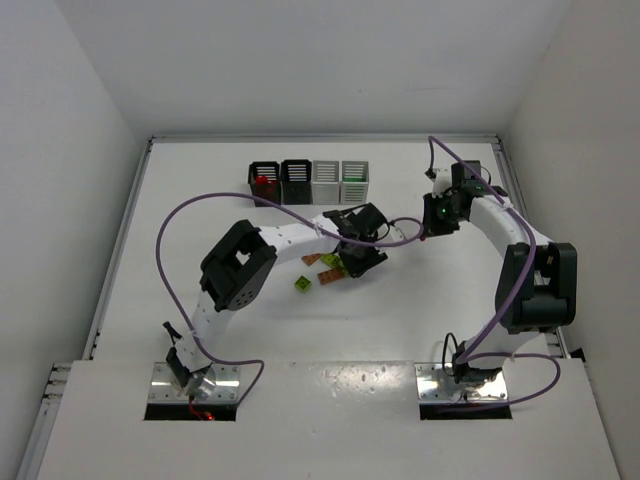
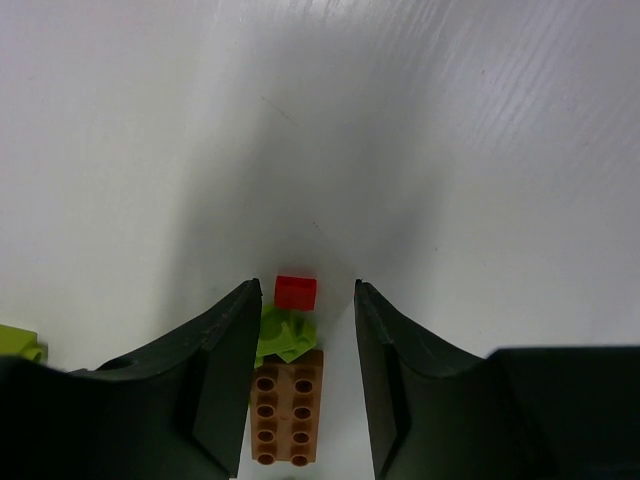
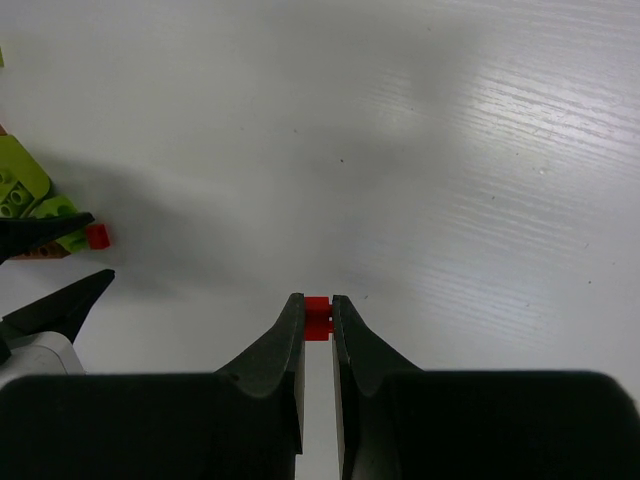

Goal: Sort the legos into containers by color

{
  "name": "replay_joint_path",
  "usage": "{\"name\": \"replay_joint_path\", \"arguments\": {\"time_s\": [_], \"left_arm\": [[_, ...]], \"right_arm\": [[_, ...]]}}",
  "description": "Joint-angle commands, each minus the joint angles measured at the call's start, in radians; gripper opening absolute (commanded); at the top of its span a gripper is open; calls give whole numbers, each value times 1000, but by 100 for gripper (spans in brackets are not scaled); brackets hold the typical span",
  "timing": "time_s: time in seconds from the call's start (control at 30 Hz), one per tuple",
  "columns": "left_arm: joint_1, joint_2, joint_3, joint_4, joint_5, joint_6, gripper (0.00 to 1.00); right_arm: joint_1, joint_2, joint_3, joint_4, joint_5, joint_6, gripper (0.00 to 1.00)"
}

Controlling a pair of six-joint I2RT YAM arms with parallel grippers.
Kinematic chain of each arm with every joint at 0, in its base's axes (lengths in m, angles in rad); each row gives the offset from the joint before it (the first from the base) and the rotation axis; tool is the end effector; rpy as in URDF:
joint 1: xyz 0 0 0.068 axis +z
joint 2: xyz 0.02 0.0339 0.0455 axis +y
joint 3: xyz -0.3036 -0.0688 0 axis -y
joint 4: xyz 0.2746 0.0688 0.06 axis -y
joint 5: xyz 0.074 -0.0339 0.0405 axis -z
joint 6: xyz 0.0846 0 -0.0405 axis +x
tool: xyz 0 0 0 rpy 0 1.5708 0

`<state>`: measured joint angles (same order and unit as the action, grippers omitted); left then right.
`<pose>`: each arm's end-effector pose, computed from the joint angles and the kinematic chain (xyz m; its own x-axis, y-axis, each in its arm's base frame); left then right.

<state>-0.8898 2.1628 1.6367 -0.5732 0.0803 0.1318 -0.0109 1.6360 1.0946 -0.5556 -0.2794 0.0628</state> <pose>0.3277 -0.4152 0.1384 -0.4512 0.7649 -0.4597 0.8642 0.5031 -0.0111 0.3771 0.0192 0.1882 -0.8953 0.0701 -0.4400 -0.0593 0.9600 0.2736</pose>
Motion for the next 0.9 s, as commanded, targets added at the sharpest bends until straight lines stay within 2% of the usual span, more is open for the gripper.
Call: {"name": "replay_joint_path", "arguments": {"time_s": [0.0, 0.4, 0.57, 0.73, 0.87], "left_arm": [[-11, 9, 3, -1, -14, 8, 48], [-11, 28, 3, -1, -14, 26, 47], [-11, 28, -6, -1, 4, 35, 28], [-11, 28, -6, -1, 4, 45, 21], [-11, -1, -15, -1, 4, 45, 11]], "right_arm": [[-4, -2, 11, 16, -21, 14, 0], [-4, -2, 2, 16, -21, 14, 0], [-4, -2, 2, 16, -21, 14, 0], [-4, -2, 2, 16, -30, 14, 0], [6, -2, 11, 16, -41, 3, 0]]}}
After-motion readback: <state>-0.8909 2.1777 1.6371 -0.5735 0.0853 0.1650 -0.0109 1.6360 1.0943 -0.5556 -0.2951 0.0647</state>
